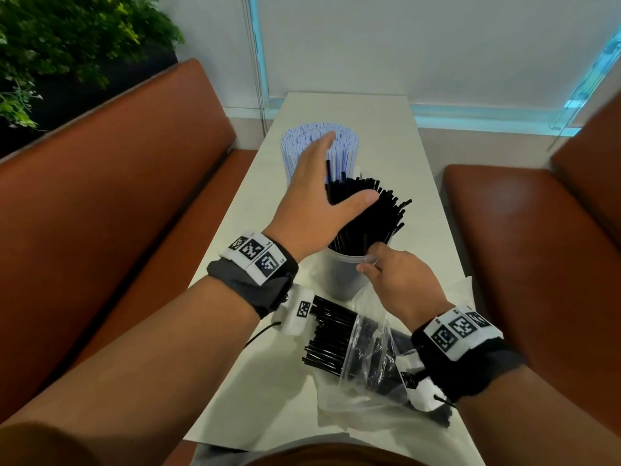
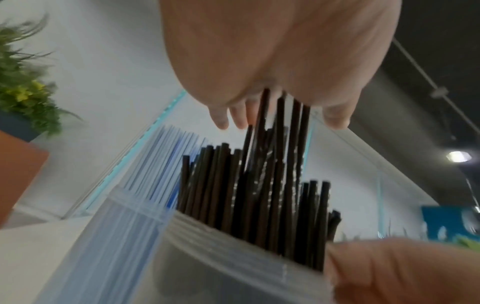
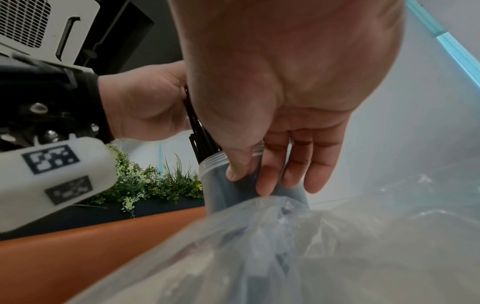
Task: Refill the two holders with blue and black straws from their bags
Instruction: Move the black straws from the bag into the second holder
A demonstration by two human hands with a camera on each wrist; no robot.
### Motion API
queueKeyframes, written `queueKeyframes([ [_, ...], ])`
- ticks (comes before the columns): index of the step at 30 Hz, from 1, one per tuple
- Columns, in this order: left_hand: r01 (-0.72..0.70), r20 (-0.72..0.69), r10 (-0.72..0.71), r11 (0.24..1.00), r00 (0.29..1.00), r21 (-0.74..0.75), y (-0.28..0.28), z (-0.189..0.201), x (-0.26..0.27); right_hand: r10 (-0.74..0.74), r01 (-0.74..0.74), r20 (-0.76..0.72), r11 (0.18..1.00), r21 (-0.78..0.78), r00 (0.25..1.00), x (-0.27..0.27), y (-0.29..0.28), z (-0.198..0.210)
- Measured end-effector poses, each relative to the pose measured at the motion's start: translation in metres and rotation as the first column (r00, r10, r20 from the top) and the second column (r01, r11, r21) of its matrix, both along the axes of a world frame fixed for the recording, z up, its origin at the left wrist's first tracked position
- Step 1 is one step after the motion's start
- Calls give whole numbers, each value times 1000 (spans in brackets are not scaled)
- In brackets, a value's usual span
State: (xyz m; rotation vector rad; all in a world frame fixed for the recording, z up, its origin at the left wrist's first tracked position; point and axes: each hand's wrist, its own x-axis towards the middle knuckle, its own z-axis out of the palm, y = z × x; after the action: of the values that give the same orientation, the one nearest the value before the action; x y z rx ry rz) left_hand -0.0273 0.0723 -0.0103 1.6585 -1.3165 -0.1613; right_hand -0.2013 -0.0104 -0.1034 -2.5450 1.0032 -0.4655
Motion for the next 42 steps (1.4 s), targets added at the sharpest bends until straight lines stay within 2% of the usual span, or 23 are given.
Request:
queueKeyframes([
  [3,100,288,-191,948,938,302,-3,-6,-6,-10,10,-5,1000,2,1000,0,0,0],
  [4,105,322,-218,937,921,333,-2,-9,-6,-16,16,-8,1000,6,1000,0,0,0],
  [6,79,312,-157,966,937,248,-1,-9,-4,-18,18,-4,1000,11,1000,0,0,-1],
  [8,51,285,-65,997,956,59,1,-4,-8,-13,13,-1,1000,8,1000,0,0,-1],
  [9,57,320,-59,998,946,13,1,-3,-12,-11,11,-1,1000,6,1000,0,1,0],
  [10,87,389,-91,996,917,29,0,-5,-15,-11,11,3,1000,1,1000,0,2,1],
  [12,73,610,-219,964,762,256,0,-13,-21,1,0,24,1000,-9,1000,-1,3,3],
  [13,23,661,-263,937,702,349,1,-17,-20,7,-7,29,1000,-6,1000,-1,4,5],
  [14,-7,673,-268,927,690,376,2,-19,-18,6,-6,21,1000,5,1000,0,5,6],
  [17,25,619,-143,980,772,196,2,-17,-20,-20,20,-15,1000,19,1000,1,6,7],
  [18,0,637,-135,978,759,207,1,-17,-24,-22,22,-23,1000,1,1000,1,6,6],
  [20,-73,694,-185,943,695,325,2,-26,-27,-5,4,-22,999,-37,1000,0,8,8],
  [21,-72,682,-203,933,702,352,4,-28,-26,12,-13,-7,999,-49,1000,-1,10,9],
  [23,20,601,-201,956,774,294,11,-23,-19,10,-7,45,998,-68,999,-5,17,12],
  [24,61,546,-157,980,823,190,17,-20,-15,-27,33,75,996,-86,997,-8,21,13],
  [26,39,384,-21,998,923,-40,31,-22,-5,-157,170,106,978,-121,982,-14,28,12],
  [27,-11,280,36,996,959,-93,40,-28,1,-232,238,65,965,-110,971,-17,31,10],
  [28,-62,176,75,995,981,-78,50,-36,4,-290,287,-33,955,-77,957,-19,31,7],
  [30,-97,-8,98,990,995,101,69,-58,6,-314,324,-274,946,-8,909,-21,31,2],
  [32,-9,-87,39,947,995,320,82,-82,0,-282,318,-396,948,27,874,-19,30,-3],
  [36,147,10,-184,812,983,565,89,-121,-25,-190,260,-425,959,113,885,-11,30,-6],
  [39,187,126,-314,793,941,580,74,-129,-39,-151,221,-379,964,148,913,-9,29,-4],
  [42,271,195,-466,753,863,600,54,-129,-53,-130,189,-318,968,164,939,-12,30,-3],
])
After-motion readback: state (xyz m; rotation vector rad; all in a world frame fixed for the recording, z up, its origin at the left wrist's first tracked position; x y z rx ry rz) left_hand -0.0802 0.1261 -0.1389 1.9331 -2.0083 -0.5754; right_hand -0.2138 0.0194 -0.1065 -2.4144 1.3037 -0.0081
